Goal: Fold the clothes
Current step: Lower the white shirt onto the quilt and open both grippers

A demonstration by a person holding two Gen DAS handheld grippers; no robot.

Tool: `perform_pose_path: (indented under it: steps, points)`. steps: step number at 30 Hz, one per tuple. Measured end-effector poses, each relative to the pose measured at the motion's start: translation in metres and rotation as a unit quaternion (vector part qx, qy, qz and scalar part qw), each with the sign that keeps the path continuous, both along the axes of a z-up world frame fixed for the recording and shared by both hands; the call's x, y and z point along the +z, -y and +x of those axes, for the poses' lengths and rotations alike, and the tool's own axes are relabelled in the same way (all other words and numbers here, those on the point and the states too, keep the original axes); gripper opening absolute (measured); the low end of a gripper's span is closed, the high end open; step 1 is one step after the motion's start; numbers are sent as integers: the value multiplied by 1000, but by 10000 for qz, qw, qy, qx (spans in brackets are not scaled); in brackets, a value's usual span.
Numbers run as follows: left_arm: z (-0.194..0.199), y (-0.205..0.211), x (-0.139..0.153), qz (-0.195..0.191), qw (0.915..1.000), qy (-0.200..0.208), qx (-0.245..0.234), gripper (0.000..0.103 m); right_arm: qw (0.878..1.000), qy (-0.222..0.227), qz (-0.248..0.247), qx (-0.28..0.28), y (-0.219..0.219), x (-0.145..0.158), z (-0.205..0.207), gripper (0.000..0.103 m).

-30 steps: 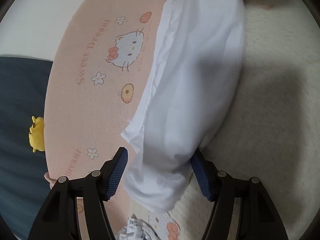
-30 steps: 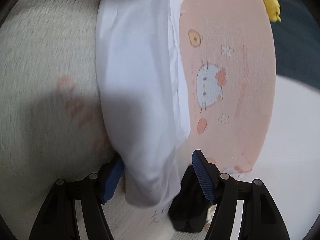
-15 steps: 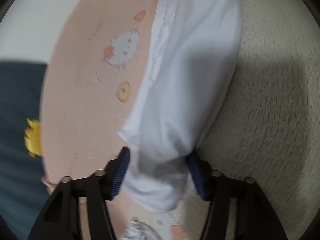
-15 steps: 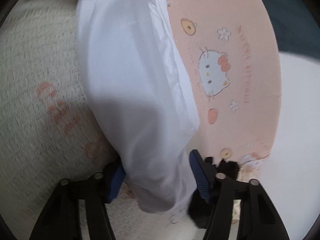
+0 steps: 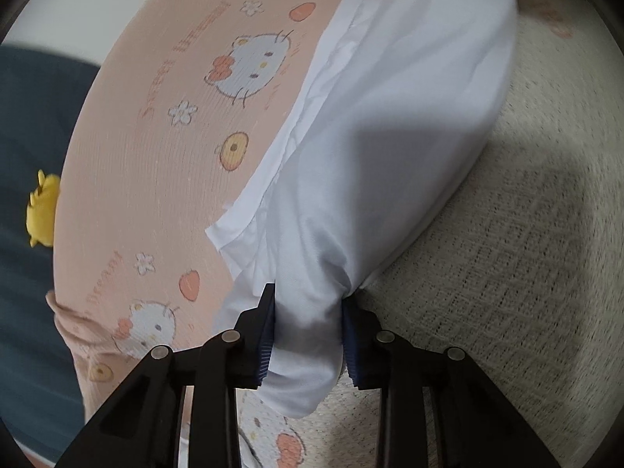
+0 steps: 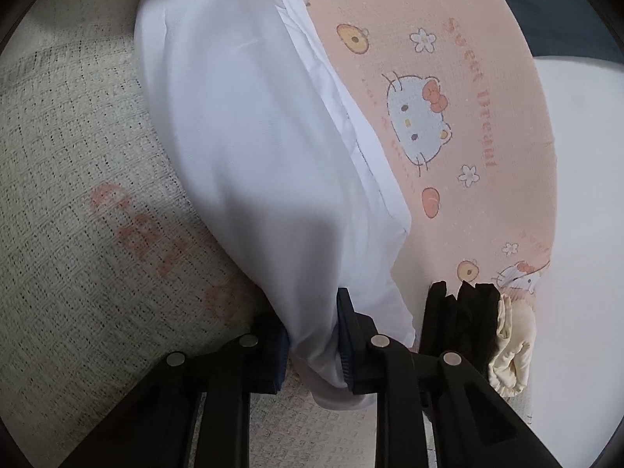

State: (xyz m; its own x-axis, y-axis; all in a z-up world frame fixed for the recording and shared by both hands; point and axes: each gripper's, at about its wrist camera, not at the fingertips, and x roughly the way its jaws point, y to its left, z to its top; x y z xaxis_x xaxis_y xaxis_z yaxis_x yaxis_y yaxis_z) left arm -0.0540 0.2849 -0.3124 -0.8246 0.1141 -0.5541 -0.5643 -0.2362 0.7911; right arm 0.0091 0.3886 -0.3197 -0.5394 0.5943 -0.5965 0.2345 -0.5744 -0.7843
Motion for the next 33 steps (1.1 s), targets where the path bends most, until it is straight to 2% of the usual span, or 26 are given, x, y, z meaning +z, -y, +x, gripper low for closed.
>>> perform_pose_path:
  steps: [6, 12, 17, 19, 26, 33]
  points:
    - [-1, -2, 9, 267, 9978, 442, 409, 25, 9994, -218, -111, -239, 2, 1, 3, 23]
    - [1, 2, 19, 640, 9939, 670, 591, 25, 9985, -427, -96, -334, 2, 2, 3, 19]
    - [6, 6, 29, 980, 9890, 836, 723, 15, 9975, -564, -289, -326, -3, 13, 5, 14]
    - [12, 8, 36, 1009, 9892, 791, 711, 15, 9972, -590, -331, -325, -2, 21, 9, 13]
    - [9, 26, 52, 1156, 9849, 1010, 805, 15, 9972, -534, -478, -223, 4, 44, 31, 13]
    - [44, 45, 57, 1146, 9802, 1461, 683, 15, 9956, -190, -888, -232, 12, 48, 68, 13]
